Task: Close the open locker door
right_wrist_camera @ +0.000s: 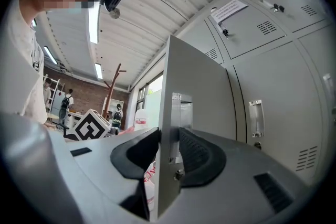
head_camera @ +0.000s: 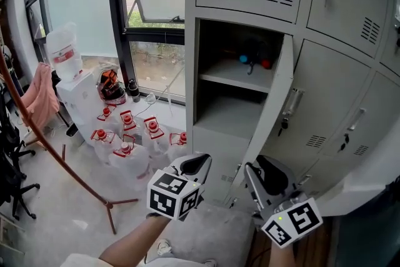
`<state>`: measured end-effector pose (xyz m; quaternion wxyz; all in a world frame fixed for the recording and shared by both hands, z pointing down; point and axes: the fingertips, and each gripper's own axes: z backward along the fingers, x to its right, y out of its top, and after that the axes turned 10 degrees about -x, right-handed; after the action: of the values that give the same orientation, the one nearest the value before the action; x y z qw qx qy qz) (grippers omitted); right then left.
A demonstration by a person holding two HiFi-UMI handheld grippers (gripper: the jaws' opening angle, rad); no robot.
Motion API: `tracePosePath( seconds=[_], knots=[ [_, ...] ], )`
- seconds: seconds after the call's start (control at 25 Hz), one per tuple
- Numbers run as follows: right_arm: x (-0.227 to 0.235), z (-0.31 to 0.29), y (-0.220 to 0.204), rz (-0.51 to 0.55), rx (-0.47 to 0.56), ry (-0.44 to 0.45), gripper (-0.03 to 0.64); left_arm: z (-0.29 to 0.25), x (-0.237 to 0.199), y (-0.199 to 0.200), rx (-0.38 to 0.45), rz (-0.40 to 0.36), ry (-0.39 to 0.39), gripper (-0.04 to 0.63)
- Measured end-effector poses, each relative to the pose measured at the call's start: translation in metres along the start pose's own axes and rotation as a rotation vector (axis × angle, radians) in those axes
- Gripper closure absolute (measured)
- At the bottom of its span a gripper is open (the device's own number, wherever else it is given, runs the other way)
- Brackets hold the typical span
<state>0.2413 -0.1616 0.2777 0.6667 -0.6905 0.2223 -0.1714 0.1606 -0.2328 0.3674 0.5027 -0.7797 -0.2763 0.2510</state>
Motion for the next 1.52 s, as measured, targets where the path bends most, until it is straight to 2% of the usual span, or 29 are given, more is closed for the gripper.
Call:
tracePosePath(
  seconds=[0.16, 0.2, 0.36, 0.68, 0.96, 1.2, 1.52],
  knots=[
    [-0.002, -0.008, 0.000, -0.007, -0.014, -0.043, 0.493, -0.003, -0.006, 0.003, 0.007, -0.007, -0.039, 0.589],
    [-0.001, -0.010, 0.000, -0.019, -0.016, -0.050, 0.466, -0.003, -0.007, 0.003, 0.007, -0.007, -0.048, 0.589],
    [-0.004, -0.020, 0.001, -0.055, -0.019, -0.044, 0.451, -0.002, -0.016, 0.004, 0.010, -0.003, -0.071, 0.589],
    [-0.020, -0.066, -0.005, -0.045, -0.033, -0.046, 0.485, 0.002, -0.062, -0.005, 0.021, 0.021, -0.082, 0.589],
    [-0.028, -0.106, -0.002, -0.056, -0.045, -0.085, 0.505, 0.017, -0.106, -0.005, 0.036, 0.042, -0.064, 0.589],
    [-0.031, -0.141, 0.001, -0.059, -0.052, -0.156, 0.508, 0.025, -0.140, -0.007, 0.037, 0.047, -0.063, 0.589],
    [-0.025, -0.182, 0.002, -0.063, -0.054, -0.255, 0.511, 0.026, -0.171, -0.008, 0.016, 0.021, -0.102, 0.589]
  ],
)
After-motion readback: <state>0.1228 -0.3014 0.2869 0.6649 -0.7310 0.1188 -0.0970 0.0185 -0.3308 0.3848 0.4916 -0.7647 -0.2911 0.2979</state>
